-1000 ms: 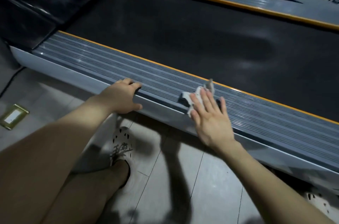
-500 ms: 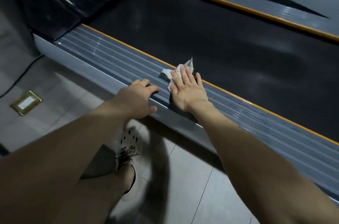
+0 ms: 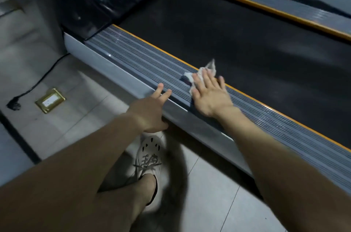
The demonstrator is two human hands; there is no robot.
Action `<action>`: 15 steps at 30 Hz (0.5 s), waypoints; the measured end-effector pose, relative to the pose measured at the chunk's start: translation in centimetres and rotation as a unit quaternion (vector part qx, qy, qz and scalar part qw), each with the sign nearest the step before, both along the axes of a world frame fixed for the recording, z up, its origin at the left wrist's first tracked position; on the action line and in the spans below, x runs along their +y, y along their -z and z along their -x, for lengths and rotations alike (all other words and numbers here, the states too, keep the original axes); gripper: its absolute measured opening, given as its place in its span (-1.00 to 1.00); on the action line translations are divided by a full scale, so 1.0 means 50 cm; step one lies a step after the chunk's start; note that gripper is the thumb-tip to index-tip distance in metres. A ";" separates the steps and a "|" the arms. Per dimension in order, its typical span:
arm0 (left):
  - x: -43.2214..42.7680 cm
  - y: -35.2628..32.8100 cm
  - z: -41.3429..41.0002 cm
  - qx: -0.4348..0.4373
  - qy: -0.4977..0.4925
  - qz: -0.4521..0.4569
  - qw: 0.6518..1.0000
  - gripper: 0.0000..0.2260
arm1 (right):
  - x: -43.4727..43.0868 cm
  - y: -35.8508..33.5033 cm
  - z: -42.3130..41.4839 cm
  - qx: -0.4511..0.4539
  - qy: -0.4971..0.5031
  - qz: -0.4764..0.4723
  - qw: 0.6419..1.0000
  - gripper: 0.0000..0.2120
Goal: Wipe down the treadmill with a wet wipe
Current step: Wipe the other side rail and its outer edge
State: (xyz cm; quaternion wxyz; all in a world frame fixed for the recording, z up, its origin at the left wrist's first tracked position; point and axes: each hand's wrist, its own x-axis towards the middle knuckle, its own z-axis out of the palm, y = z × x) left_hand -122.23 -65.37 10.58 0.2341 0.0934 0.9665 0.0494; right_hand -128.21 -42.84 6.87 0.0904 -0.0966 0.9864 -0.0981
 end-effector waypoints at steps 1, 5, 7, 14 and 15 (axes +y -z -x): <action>0.000 -0.012 0.005 -0.007 0.012 0.019 1.000 0.03 | -0.047 -0.006 0.032 -0.015 -0.007 -0.001 1.000 -0.39; -0.007 -0.074 0.038 -0.037 0.071 0.094 0.992 -0.06 | -0.047 -0.011 0.032 -0.038 -0.025 -0.026 0.999 -0.39; -0.003 -0.093 0.045 -0.033 0.106 0.119 0.987 -0.10 | 0.027 -0.013 -0.020 -0.029 -0.015 -0.017 0.999 -0.38; 0.013 -0.077 0.056 0.019 0.136 0.126 0.982 -0.18 | 0.102 -0.026 -0.073 -0.034 -0.016 -0.064 0.997 -0.37; 0.014 -0.077 0.053 0.022 0.131 0.123 0.983 -0.22 | 0.081 -0.024 -0.050 -0.027 -0.026 -0.065 0.997 -0.37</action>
